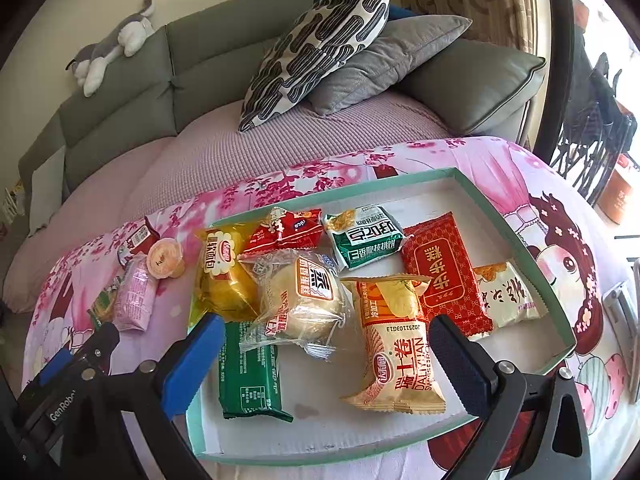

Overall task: Organize snacks
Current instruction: 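Move both open tools over the remaining snacks on the bedspread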

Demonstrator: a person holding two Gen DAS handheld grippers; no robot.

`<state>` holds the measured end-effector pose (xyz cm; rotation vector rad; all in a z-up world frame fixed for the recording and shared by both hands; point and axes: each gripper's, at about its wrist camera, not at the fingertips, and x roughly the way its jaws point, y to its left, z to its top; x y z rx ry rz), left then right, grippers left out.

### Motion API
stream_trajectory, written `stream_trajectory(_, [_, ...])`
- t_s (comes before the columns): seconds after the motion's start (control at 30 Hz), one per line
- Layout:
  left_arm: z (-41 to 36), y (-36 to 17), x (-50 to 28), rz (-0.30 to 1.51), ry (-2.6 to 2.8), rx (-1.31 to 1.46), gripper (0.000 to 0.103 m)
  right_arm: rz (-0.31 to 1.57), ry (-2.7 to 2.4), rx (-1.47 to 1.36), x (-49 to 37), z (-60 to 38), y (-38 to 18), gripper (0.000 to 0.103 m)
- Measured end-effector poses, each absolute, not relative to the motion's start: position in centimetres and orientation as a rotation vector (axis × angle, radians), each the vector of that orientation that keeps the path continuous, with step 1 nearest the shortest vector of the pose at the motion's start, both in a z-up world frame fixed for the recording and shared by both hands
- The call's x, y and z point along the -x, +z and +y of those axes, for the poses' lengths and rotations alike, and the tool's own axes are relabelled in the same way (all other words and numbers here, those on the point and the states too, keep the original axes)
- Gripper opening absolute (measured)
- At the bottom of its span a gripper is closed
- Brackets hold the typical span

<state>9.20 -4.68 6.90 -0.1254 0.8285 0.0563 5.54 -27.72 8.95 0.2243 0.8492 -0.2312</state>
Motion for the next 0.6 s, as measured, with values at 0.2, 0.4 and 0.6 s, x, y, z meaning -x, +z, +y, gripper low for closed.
stream_trajectory(0.2, [-3.4,7.1,-9.1,0.799,0.065,0.147,0.102,0.815,-0.195,-0.183,-5.7,-26.4,9.2,0.103])
stream_trajectory(0.4, [-1.7,7.3,-9.1,0.77,0.065,0.206,0.102,0.794,-0.135,-0.184,-5.8,-25.1,9.5,0.103])
stream_trajectory(0.6, [1.0,7.4,-9.2,0.769,0.081,0.279,0.102,0.779,-0.048,-0.158,-6.0,-22.5,9.7,0.103])
